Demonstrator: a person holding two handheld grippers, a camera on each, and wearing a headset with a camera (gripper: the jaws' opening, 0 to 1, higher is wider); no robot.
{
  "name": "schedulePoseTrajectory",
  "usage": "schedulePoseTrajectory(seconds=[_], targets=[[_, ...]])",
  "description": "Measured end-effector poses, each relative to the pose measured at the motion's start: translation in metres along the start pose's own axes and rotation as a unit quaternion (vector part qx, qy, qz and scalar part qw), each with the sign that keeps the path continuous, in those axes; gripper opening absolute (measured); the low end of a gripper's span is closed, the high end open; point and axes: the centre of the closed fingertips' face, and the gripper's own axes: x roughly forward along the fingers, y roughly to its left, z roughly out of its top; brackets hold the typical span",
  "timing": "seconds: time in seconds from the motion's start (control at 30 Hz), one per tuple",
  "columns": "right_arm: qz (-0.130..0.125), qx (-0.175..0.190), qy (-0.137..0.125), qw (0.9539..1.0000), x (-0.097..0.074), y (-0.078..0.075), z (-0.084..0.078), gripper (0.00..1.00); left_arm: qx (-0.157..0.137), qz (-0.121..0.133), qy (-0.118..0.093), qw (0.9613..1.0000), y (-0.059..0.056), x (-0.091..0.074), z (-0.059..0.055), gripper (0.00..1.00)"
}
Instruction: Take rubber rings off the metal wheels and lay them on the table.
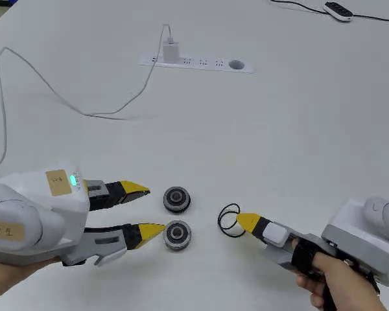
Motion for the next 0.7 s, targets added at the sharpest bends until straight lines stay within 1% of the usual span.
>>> schedulePoseTrajectory(seconds=[0.07, 0.13, 0.2, 0.23, 0.3, 0.43, 0.47, 0.5, 0.53, 0.57, 0.63, 0.7], targets=[[-0.005, 0.004, -0.001, 1.0, -0.001, -0.001, -0.001, 0.01, 0.0, 0.0, 0.0, 1.0, 0.0, 0.0, 0.0, 0.35], [-0.018, 0.005, 0.0, 0.9998, -0.002, -0.006, -0.002, 0.02, 0.001, 0.001, 0.001, 1.0, 0.0, 0.0, 0.0, 0.35], [-0.024, 0.001, 0.0, 0.9997, -0.002, -0.009, -0.002, 0.02, 0.001, 0.001, 0.002, 1.0, 0.0, 0.0, -0.001, 0.35], [-0.025, -0.009, 0.001, 0.9996, -0.002, -0.009, -0.003, 0.02, 0.001, 0.001, 0.001, 1.0, 0.0, 0.001, -0.001, 0.35], [-0.037, -0.031, 0.008, 0.9988, -0.003, -0.013, -0.005, 0.02, 0.001, 0.001, 0.001, 1.0, 0.0, 0.001, 0.0, 0.34], [-0.05, -0.039, 0.009, 0.9979, -0.003, -0.017, -0.006, 0.02, 0.001, -0.001, 0.004, 1.0, -0.001, 0.002, -0.002, 0.34], [-0.055, -0.045, 0.009, 0.9975, -0.004, -0.017, -0.006, 0.02, 0.0, -0.001, 0.004, 1.0, -0.001, 0.001, -0.002, 0.34], [-0.067, -0.059, 0.009, 0.996, -0.005, -0.02, -0.005, 0.02, -0.001, -0.001, 0.003, 1.0, -0.001, 0.001, -0.002, 0.34], [-0.07, -0.063, 0.008, 0.9955, -0.006, -0.02, -0.005, 0.03, -0.002, 0.0, 0.002, 1.0, -0.001, 0.0, -0.002, 0.34], [-0.067, -0.066, 0.009, 0.9955, -0.006, -0.019, -0.005, 0.03, -0.003, 0.001, 0.002, 1.0, -0.001, 0.0, -0.001, 0.34], [-0.069, -0.07, 0.01, 0.9951, -0.006, -0.019, -0.005, 0.06, -0.004, 0.002, 0.001, 1.0, 0.0, 0.0, -0.002, 0.34], [-0.076, -0.073, 0.008, 0.9945, -0.006, -0.022, -0.004, 0.11, -0.005, 0.003, 0.002, 1.0, 0.0, -0.001, -0.003, 0.34]])
